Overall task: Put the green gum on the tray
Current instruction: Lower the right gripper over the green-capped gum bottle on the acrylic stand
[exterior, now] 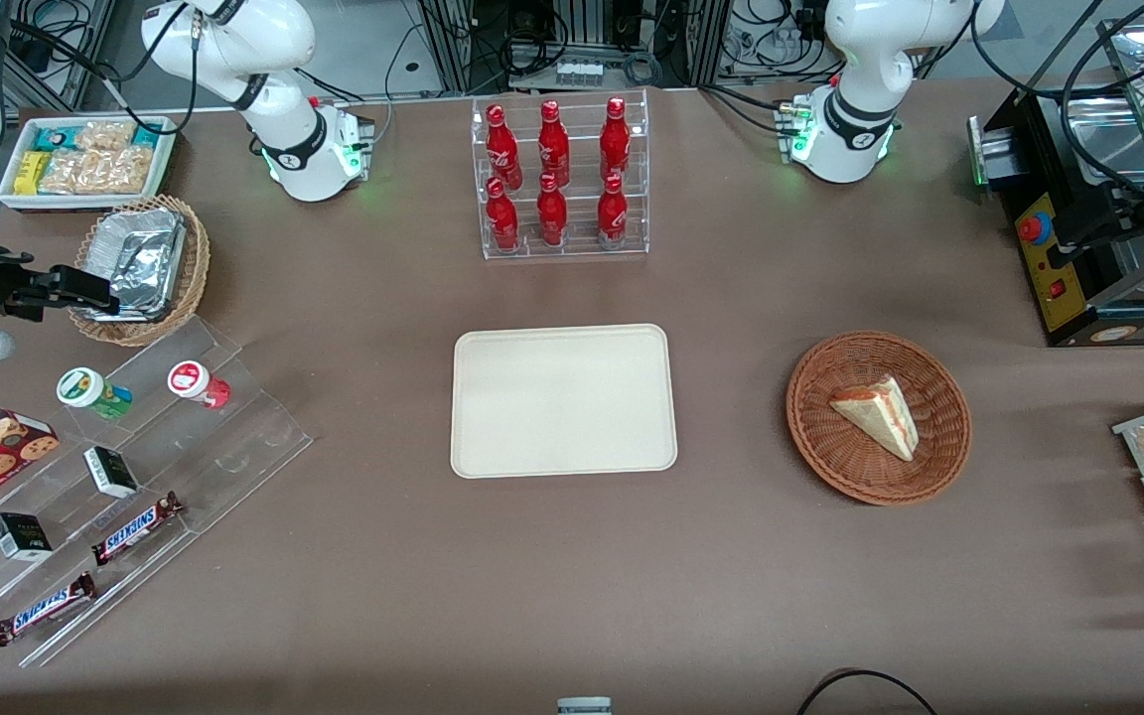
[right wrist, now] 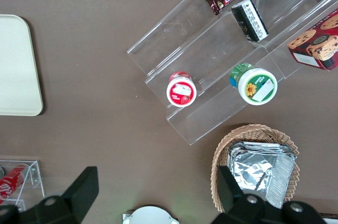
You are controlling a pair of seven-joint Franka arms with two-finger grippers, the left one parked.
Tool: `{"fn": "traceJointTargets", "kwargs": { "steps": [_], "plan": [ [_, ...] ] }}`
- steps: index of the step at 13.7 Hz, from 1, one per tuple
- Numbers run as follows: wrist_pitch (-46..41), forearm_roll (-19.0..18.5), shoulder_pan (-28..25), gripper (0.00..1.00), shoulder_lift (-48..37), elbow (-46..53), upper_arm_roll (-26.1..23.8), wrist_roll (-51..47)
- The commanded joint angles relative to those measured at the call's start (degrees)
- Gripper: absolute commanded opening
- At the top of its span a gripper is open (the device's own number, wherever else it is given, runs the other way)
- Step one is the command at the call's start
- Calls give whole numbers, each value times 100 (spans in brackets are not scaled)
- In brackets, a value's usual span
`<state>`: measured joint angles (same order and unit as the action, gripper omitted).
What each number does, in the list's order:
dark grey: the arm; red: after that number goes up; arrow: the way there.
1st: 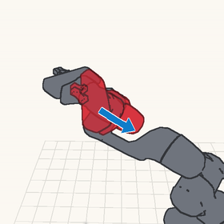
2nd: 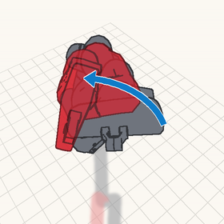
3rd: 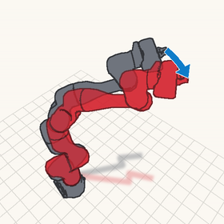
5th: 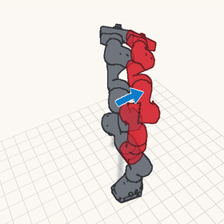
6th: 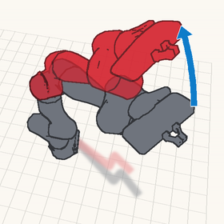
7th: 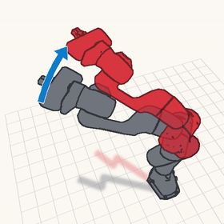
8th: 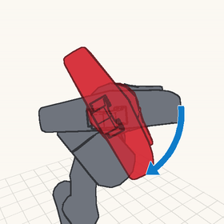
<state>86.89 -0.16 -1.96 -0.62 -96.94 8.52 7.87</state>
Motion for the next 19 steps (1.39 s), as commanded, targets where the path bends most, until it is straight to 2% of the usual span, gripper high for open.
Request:
{"fn": "traceJointTargets", "kwargs": {
  "steps": [1,4,8,12,17,19],
  "plan": [
    [-120,-1,-15,100,35,123,1,-171],
    [-137,-98,29,100,71,53,18,-40],
    [65,25,204,100,150,-201,63,354],
    [854,17,468,100,115,-790,80,1486],
    [1804,-28,837,100,263,-1195,106,4121],
    [1963,-10,1031,100,430,-1195,98,4852]
  ]
}}
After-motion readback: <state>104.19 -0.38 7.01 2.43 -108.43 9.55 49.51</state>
